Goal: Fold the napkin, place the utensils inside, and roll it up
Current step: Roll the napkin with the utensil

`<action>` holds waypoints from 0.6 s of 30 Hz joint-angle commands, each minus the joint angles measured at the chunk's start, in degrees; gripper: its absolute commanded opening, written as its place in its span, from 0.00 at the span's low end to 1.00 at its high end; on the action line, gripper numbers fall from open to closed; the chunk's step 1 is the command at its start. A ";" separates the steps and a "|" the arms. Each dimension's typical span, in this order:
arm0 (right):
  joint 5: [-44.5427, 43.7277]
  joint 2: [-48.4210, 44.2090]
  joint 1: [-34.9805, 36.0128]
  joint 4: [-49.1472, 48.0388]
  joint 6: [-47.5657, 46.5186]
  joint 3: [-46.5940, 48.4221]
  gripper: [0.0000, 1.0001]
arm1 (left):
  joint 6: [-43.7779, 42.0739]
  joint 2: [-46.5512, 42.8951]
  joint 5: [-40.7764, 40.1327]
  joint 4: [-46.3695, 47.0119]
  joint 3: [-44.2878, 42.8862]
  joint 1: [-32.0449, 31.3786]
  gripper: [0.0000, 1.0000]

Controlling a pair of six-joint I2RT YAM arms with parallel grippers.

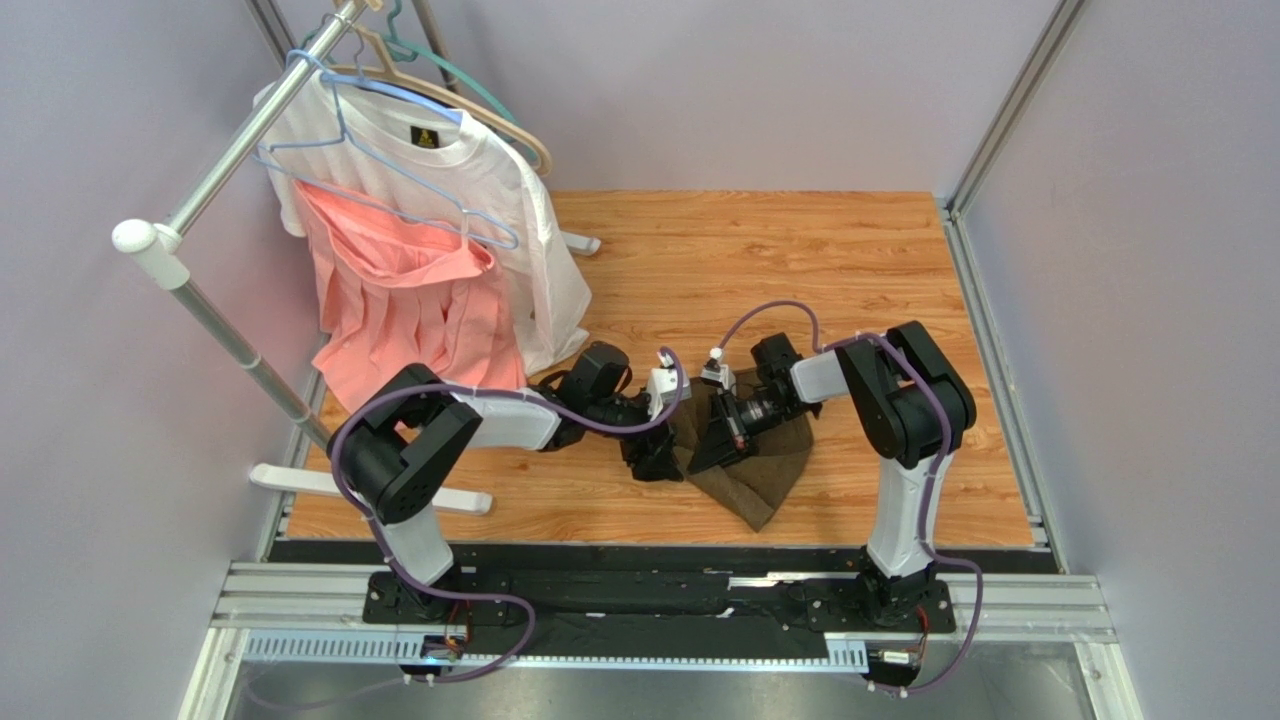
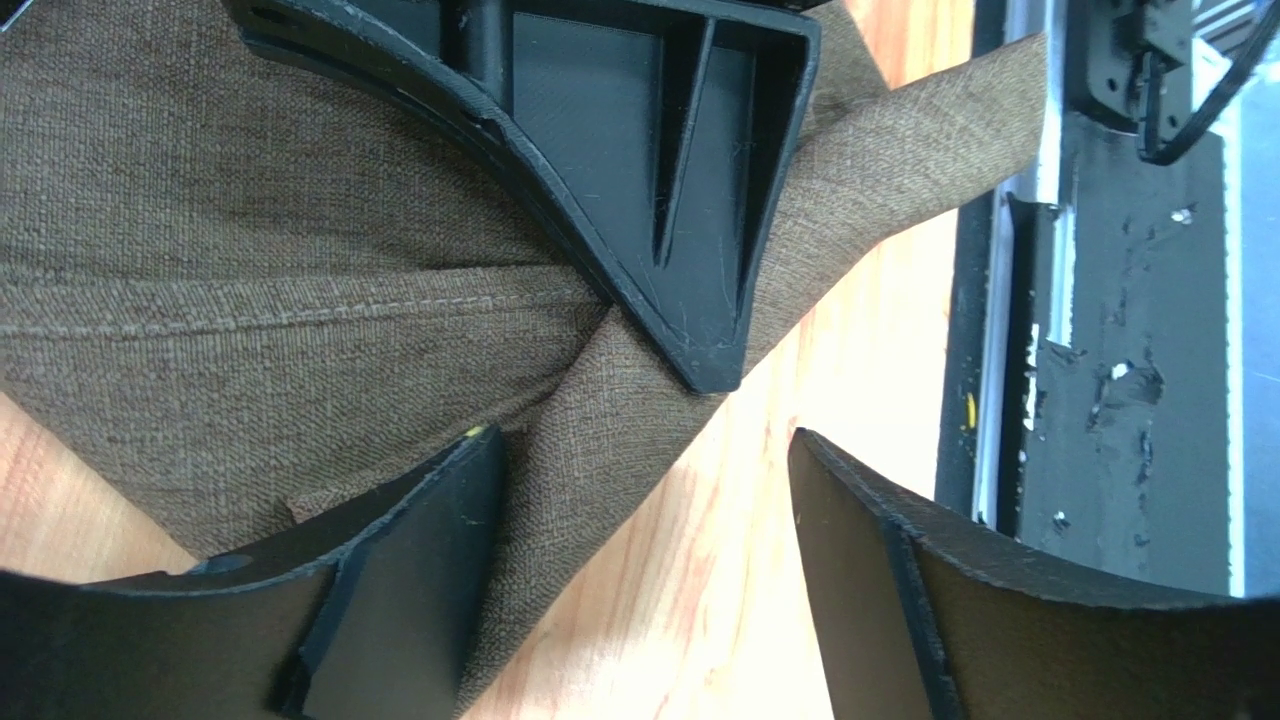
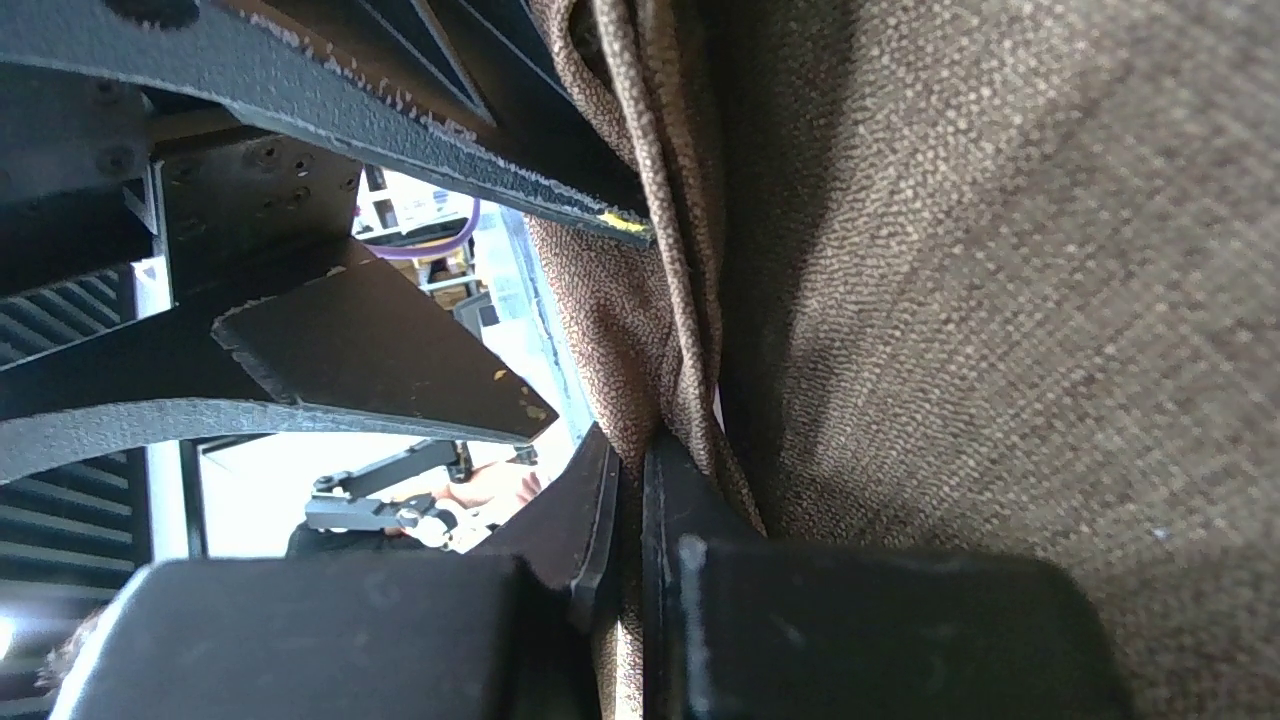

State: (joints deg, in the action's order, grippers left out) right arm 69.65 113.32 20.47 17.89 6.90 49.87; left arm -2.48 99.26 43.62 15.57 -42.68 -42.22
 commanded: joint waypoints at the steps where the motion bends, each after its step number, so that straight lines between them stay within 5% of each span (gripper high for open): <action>1: -0.83 0.50 -1.31 0.74 -1.97 1.55 0.00 | -2.18 1.55 -1.25 -5.99 -2.23 -2.34 0.75; 8: -0.83 1.20 -2.28 3.28 -2.67 3.92 0.00 | -2.18 1.90 -4.85 -8.27 -2.32 -5.15 0.65; 18: -1.09 3.93 -2.80 6.28 -4.43 6.03 0.00 | -2.00 3.83 -5.21 -10.91 -3.73 -6.74 0.30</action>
State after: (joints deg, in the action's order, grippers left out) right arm 70.67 116.22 18.26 26.87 4.14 53.56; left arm -4.89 100.20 35.68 11.29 -46.00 -46.24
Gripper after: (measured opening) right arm 0.034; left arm 0.422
